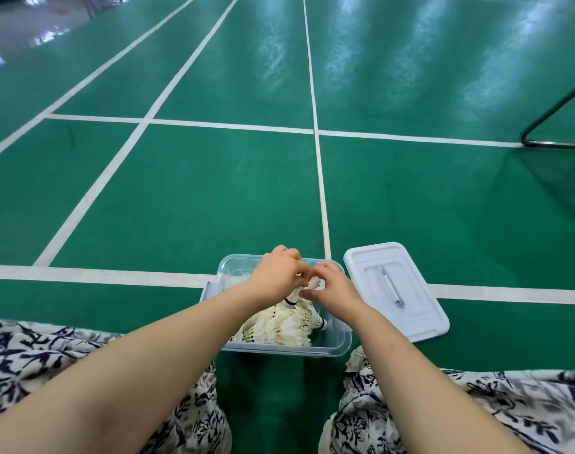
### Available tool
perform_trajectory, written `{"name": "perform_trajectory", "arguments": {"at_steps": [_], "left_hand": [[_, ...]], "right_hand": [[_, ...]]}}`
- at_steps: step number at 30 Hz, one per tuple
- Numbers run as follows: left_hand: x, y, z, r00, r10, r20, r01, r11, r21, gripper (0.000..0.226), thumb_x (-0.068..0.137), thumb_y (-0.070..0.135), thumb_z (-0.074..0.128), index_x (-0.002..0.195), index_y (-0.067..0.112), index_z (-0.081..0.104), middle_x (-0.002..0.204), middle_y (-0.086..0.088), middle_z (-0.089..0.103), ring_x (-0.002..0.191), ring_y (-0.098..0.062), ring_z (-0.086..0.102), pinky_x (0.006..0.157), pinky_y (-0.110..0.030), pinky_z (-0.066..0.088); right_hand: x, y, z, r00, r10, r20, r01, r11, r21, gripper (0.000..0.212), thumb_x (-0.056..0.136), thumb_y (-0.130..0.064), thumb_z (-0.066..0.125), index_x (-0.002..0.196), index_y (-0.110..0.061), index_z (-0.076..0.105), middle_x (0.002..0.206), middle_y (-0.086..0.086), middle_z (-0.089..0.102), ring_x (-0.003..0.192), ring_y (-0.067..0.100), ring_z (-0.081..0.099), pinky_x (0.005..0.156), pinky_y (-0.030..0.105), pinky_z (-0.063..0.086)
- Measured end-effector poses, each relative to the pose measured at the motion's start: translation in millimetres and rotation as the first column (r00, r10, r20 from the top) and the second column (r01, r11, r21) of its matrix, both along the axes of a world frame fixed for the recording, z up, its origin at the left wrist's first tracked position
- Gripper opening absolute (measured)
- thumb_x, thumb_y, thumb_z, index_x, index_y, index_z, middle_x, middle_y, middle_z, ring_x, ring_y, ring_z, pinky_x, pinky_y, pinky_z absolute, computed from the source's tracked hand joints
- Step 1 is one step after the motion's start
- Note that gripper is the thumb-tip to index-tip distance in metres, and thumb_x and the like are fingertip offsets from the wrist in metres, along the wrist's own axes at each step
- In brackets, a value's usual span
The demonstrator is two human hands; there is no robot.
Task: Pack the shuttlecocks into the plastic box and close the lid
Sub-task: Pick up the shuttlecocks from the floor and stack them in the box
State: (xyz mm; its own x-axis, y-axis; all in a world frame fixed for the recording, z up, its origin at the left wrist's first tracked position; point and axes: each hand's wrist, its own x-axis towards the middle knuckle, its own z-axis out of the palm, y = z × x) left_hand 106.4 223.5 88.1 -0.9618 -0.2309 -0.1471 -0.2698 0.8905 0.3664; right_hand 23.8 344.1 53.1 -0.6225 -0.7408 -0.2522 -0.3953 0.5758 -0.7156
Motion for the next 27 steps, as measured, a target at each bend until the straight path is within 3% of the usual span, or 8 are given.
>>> {"name": "perform_trajectory", "arguments": {"at_steps": [2,4,7,9,14,18,22,27], "left_hand": [[-1,0,0,0.999,0.029,-0.026,-0.028,0.999,0.040,0.021,0.089,0.029,0.058,0.102,0.017,0.070,0.110,-0.007,0.059,0.108,-0.027,0.046,0.092,-0.038,0.040],[-4,0,4,0.997,0.058,-0.054,-0.053,0.995,0.080,0.020,0.089,0.026,0.058,0.101,0.015,0.070,0.109,-0.010,0.059,0.107,-0.028,0.048,0.091,-0.034,0.038],[-7,-1,7,0.995,0.078,-0.063,-0.071,0.992,0.103,0.020,0.090,0.024,0.058,0.101,0.012,0.069,0.110,-0.011,0.057,0.107,-0.027,0.049,0.087,-0.029,0.035],[-6,-2,5,0.993,0.094,-0.069,-0.086,0.990,0.114,0.019,0.090,0.023,0.058,0.103,0.014,0.068,0.112,-0.009,0.056,0.109,-0.026,0.050,0.085,-0.027,0.035],[-3,-8,-3,0.986,0.161,-0.032,-0.156,0.981,0.119,0.050,0.093,0.023,0.053,0.140,0.026,0.036,0.127,-0.010,0.048,0.116,-0.028,0.048,0.095,-0.036,0.040],[2,-16,-12,0.982,0.189,0.007,-0.189,0.980,0.066,0.058,0.094,0.024,0.051,0.146,0.029,0.024,0.123,-0.011,0.047,0.111,-0.029,0.048,0.093,-0.038,0.042],[5,-17,-19,0.984,0.177,0.021,-0.178,0.983,0.034,0.056,0.095,0.024,0.048,0.146,0.028,0.025,0.126,-0.012,0.047,0.113,-0.029,0.049,0.095,-0.040,0.044],[5,-19,-22,0.985,0.173,0.015,-0.173,0.984,0.048,0.053,0.096,0.024,0.047,0.145,0.027,0.026,0.129,-0.012,0.045,0.116,-0.030,0.048,0.098,-0.042,0.043]], "right_hand": [[0,1,-1,0.999,0.045,-0.019,-0.045,0.998,0.040,0.040,0.072,-0.029,0.078,0.109,-0.021,0.064,0.133,-0.003,0.042,0.128,0.015,0.037,0.106,0.032,0.033],[0,4,-4,0.991,0.071,-0.116,-0.061,0.994,0.088,0.040,0.071,-0.034,0.078,0.107,-0.023,0.067,0.138,-0.007,0.041,0.131,0.015,0.033,0.107,0.036,0.034],[0,10,-4,0.955,0.047,-0.294,-0.014,0.993,0.116,0.023,0.077,-0.036,0.072,0.095,-0.021,0.073,0.122,-0.007,0.055,0.121,0.018,0.040,0.099,0.035,0.037],[1,10,-4,0.945,0.045,-0.325,0.004,0.989,0.147,0.023,0.079,-0.038,0.069,0.094,-0.022,0.073,0.111,-0.006,0.061,0.114,0.019,0.043,0.094,0.035,0.038],[0,11,-8,0.987,-0.036,-0.154,0.086,0.939,0.334,0.009,0.075,-0.030,0.066,0.073,-0.022,0.065,0.088,0.002,0.069,0.090,0.023,0.063,0.072,0.030,0.048],[5,11,-14,0.999,0.011,-0.042,0.007,0.912,0.411,0.018,0.078,-0.033,0.066,0.066,-0.022,0.058,0.076,0.000,0.061,0.084,0.021,0.058,0.065,0.027,0.041],[11,6,-20,0.992,0.010,0.128,-0.056,0.929,0.365,0.022,0.083,-0.032,0.065,0.095,-0.014,0.072,0.098,0.005,0.070,0.091,0.019,0.060,0.080,0.027,0.046],[26,5,-31,0.980,0.086,0.177,-0.153,0.898,0.413,0.022,0.087,-0.023,0.061,0.102,-0.010,0.071,0.108,0.008,0.071,0.086,0.016,0.057,0.079,0.023,0.043]]}}
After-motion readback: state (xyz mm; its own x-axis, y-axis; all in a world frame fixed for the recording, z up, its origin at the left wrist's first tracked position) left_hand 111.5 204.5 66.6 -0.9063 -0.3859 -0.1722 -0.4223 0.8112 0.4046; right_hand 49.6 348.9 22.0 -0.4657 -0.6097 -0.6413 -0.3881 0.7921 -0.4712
